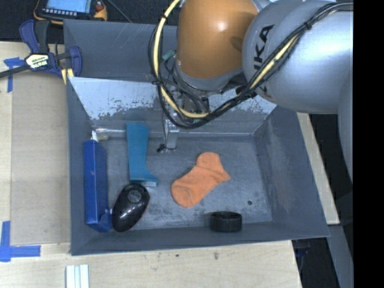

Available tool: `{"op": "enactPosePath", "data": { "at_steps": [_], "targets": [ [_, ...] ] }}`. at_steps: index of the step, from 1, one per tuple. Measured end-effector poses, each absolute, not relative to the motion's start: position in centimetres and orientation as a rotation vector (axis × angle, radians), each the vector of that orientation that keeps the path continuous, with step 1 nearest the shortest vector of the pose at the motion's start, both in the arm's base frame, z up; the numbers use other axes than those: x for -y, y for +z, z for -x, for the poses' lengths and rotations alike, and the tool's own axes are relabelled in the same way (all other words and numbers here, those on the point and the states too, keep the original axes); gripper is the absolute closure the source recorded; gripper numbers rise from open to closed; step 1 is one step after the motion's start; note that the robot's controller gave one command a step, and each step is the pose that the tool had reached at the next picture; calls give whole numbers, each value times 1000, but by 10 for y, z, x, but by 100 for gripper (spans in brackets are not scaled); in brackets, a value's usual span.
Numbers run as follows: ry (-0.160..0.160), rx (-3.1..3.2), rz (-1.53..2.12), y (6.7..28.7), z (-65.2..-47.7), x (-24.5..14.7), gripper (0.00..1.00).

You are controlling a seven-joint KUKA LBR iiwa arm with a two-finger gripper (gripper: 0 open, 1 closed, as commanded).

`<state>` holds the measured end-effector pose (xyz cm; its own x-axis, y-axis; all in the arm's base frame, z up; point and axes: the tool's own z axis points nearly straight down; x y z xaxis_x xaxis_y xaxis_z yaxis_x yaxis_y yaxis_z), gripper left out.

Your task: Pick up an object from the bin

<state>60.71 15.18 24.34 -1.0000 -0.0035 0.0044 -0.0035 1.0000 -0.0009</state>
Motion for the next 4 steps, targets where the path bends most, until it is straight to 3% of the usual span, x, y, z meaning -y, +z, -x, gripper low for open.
{"op": "enactPosePath", "data": {
  "at_steps": [1, 2, 3, 4],
  "targets": [
    [-2, 3145, -1, 249, -608, -151, 0],
    [-5, 3150, -141, 216, -606, -126, 0],
    [0, 3144, -106, 159, -577, -121, 0],
    [-3, 3137, -198, 127, -575, -94, 0]
  ]
}}
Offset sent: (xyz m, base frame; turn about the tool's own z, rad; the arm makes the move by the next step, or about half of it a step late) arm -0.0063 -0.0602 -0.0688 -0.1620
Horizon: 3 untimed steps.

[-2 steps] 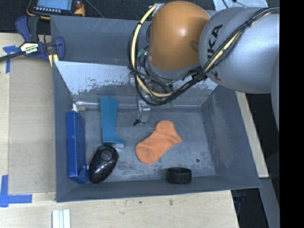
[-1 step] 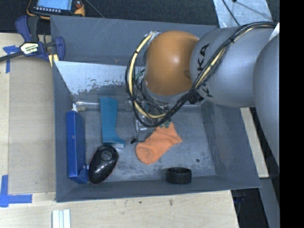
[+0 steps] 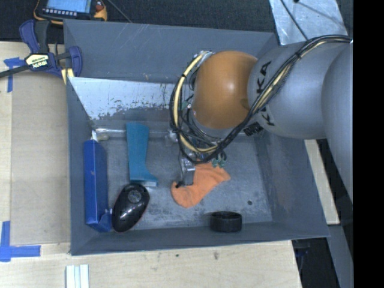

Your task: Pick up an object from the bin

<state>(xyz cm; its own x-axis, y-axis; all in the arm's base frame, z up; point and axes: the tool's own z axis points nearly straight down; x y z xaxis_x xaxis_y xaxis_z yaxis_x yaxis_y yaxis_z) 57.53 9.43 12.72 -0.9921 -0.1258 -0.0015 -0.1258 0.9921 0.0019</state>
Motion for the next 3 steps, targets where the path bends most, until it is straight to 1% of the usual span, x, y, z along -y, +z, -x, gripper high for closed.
{"op": "enactPosePath", "data": {
  "at_steps": [1, 2, 3],
  "targets": [
    [0, -3134, 149, 83, -589, -64, 0],
    [-1, -3132, 182, 71, -537, 3, 100],
    [-1, -3132, 182, 71, -537, 3, 100]
  ]
}}
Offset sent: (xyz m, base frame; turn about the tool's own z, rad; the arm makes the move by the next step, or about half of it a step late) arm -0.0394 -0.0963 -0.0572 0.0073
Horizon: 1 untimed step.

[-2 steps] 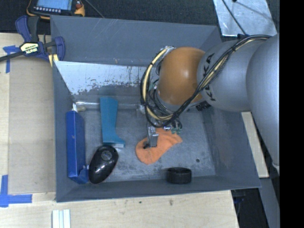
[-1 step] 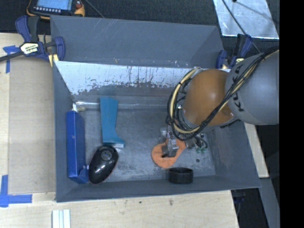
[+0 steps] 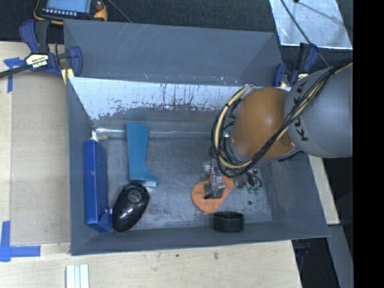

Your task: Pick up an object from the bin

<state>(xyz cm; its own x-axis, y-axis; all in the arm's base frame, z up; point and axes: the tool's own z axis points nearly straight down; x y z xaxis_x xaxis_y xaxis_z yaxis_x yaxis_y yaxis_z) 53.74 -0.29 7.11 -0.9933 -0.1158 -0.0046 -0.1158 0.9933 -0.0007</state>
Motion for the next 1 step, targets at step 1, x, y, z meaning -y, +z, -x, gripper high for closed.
{"op": "enactPosePath", "data": {
  "at_steps": [1],
  "targets": [
    [-1, -3132, 190, 80, -535, -19, 100]
  ]
}}
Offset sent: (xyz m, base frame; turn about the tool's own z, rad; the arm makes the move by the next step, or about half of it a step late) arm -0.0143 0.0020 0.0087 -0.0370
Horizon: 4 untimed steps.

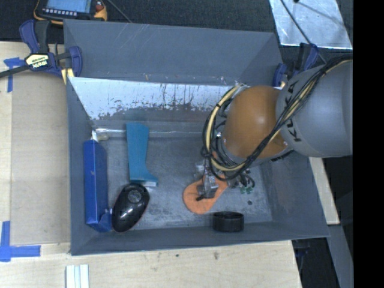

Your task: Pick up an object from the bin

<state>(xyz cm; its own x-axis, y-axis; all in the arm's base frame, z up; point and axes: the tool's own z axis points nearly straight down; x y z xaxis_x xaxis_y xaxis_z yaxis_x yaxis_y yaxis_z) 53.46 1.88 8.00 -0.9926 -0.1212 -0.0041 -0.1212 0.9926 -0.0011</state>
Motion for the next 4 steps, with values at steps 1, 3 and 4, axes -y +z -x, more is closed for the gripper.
{"op": "enactPosePath", "data": {
  "at_steps": [1, 3, 4],
  "targets": [
    [4, -3132, 216, 81, -531, -26, 100],
    [-1, -3124, 327, 73, -528, -26, 100],
    [2, -3115, 379, 72, -509, 15, 100]
  ]
}}
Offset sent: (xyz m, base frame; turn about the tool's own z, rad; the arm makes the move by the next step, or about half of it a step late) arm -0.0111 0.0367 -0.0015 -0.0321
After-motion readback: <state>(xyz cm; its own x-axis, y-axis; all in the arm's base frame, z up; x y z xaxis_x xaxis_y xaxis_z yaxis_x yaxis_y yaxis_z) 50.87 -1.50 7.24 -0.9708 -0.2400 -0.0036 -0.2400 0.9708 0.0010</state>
